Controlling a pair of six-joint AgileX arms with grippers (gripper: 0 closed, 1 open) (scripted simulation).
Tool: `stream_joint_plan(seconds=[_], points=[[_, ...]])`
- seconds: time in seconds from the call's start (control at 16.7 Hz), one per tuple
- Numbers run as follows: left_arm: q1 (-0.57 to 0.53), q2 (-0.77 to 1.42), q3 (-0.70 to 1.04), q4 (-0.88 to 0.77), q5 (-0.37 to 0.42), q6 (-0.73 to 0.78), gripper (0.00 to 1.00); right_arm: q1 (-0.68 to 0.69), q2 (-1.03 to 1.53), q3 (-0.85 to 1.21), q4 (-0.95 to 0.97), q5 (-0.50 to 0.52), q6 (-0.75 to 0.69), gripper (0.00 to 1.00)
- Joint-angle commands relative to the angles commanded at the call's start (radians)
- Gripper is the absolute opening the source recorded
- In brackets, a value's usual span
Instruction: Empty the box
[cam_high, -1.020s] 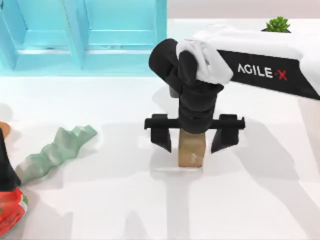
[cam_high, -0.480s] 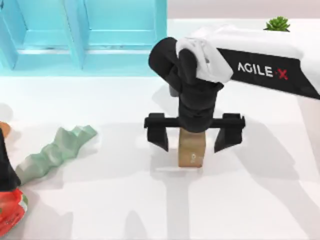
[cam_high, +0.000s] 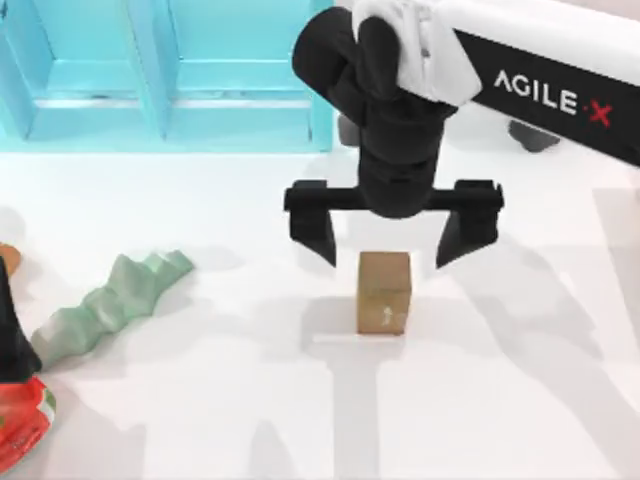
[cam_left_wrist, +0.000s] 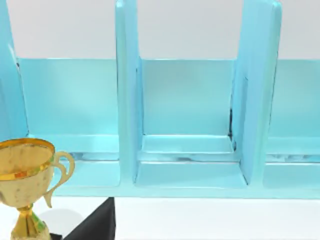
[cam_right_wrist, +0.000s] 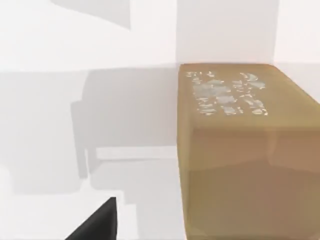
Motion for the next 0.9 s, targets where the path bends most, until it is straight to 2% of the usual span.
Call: stream_joint_plan(seconds=[0.54, 0.72, 0.9], points=[[0.000, 0.000, 0.000, 0.000, 0.000, 0.000, 1.00, -0.032, -0.006, 0.038, -0.050, -0.001, -0.033, 1.00], [0.000, 0.000, 0.000, 0.000, 0.000, 0.000, 1.00, -0.157, -0.020, 0.033, -0.064, -0.002, -0.158, 1.00], [0.000, 0.000, 0.000, 0.000, 0.000, 0.000, 1.00, -0.374, -0.047, 0.019, -0.080, -0.003, -0.372, 1.00]])
